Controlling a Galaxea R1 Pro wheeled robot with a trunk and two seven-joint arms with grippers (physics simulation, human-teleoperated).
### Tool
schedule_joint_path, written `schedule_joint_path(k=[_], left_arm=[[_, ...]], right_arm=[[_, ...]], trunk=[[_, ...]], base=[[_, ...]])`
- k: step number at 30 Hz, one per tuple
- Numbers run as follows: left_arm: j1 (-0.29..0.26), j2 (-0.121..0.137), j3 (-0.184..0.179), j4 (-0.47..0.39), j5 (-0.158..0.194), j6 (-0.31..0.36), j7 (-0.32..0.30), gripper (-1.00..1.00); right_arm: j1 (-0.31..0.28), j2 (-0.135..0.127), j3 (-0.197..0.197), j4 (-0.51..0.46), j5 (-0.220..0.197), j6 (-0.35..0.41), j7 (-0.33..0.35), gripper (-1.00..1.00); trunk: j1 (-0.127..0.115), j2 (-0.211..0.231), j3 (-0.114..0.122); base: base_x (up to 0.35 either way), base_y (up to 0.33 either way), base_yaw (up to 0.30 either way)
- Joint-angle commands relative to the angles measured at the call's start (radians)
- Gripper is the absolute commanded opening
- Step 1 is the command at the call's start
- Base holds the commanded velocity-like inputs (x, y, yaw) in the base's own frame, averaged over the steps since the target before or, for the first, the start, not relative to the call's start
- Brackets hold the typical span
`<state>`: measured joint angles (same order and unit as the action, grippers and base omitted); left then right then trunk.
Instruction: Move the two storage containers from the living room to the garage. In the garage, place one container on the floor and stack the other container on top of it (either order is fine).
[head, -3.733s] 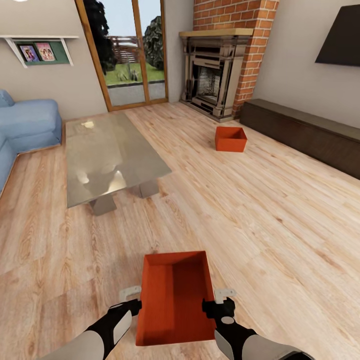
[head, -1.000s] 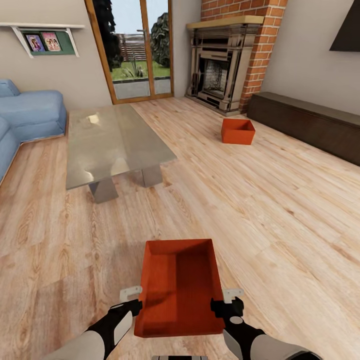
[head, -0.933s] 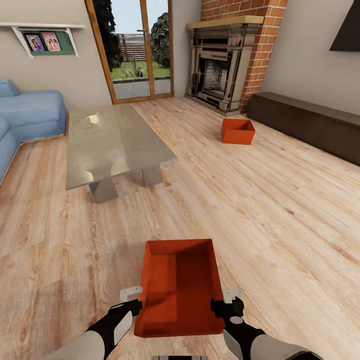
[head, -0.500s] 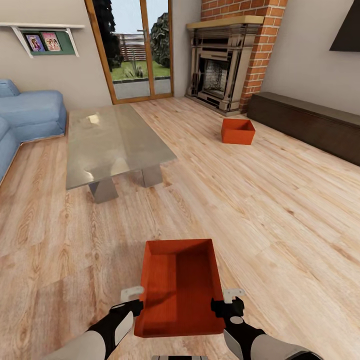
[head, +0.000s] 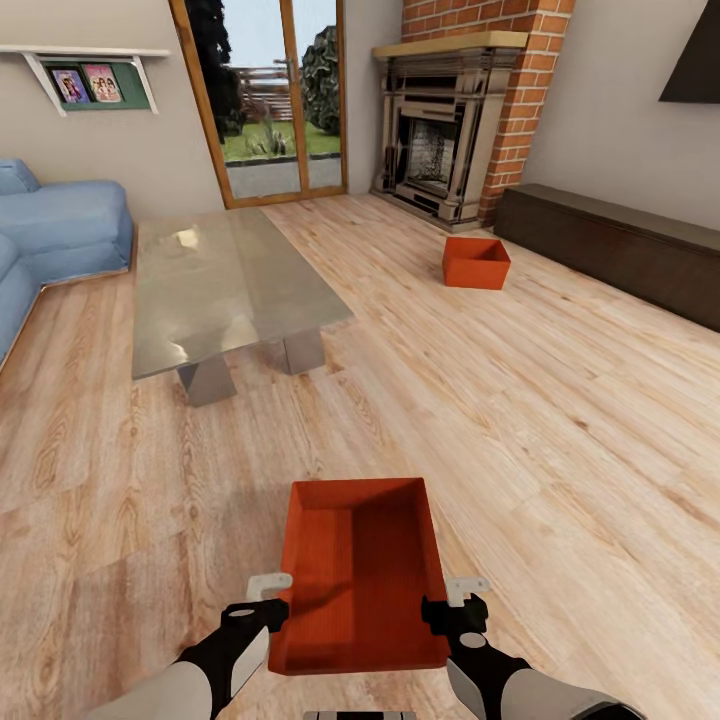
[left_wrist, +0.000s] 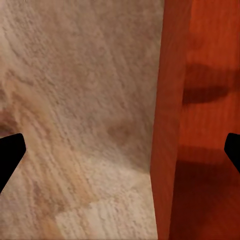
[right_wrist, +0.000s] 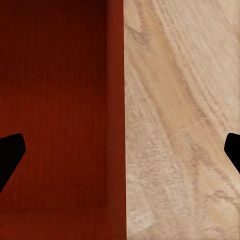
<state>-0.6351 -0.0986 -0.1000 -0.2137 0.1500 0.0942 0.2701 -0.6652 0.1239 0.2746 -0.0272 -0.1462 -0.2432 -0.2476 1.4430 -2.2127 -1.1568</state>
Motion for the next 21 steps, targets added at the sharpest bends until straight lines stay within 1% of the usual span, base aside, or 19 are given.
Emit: schedule_joint_path(k=[1,3,4,7,9,16,21], left_arm=[[0.000,0.000,-0.009,-0.002,0.010,0.006,0.006,1.00],[0.000,-0.006,-0.010,-0.003,0.011,0.006,0.006,1.00],[0.000,-0.018,-0.010,-0.001,0.010,0.006,0.006,1.00],[0.000,-0.040,-0.010,0.007,0.010,0.006,0.006,1.00],[0.000,-0.047,-0.010,0.011,0.010,0.006,0.006,1.00],[0.000,-0.050,-0.010,0.017,0.012,0.006,0.006,1.00],[0.000,-0.044,-0.009,0.016,0.017,0.006,0.006,1.00]], right_arm=[[-0.001,0.000,0.009,0.001,-0.010,-0.004,-0.002,1.00],[-0.001,0.000,0.009,0.001,-0.010,-0.004,-0.002,1.00],[-0.001,0.000,0.009,0.001,-0.010,-0.004,-0.002,1.00],[-0.001,0.000,0.009,0.001,-0.010,-0.004,-0.002,1.00],[-0.001,0.000,0.009,0.001,-0.010,-0.004,-0.002,1.00],[-0.001,0.000,0.009,0.001,-0.010,-0.004,-0.002,1.00],[-0.001,0.000,0.009,0.001,-0.009,-0.004,-0.002,1.00]], trunk=[[0.000,0.000,-0.001],[0.000,0.000,-0.001],[0.000,0.000,-0.001],[0.000,0.000,-0.001],[0.000,0.000,-0.001],[0.000,0.000,-0.001],[0.000,0.000,-0.001]], base=[[0.000,0.000,0.000],[0.000,0.000,0.000],[0.000,0.000,0.000],[0.000,0.000,0.000],[0.000,0.000,0.000],[0.000,0.000,0.000],[0.000,0.000,0.000]])
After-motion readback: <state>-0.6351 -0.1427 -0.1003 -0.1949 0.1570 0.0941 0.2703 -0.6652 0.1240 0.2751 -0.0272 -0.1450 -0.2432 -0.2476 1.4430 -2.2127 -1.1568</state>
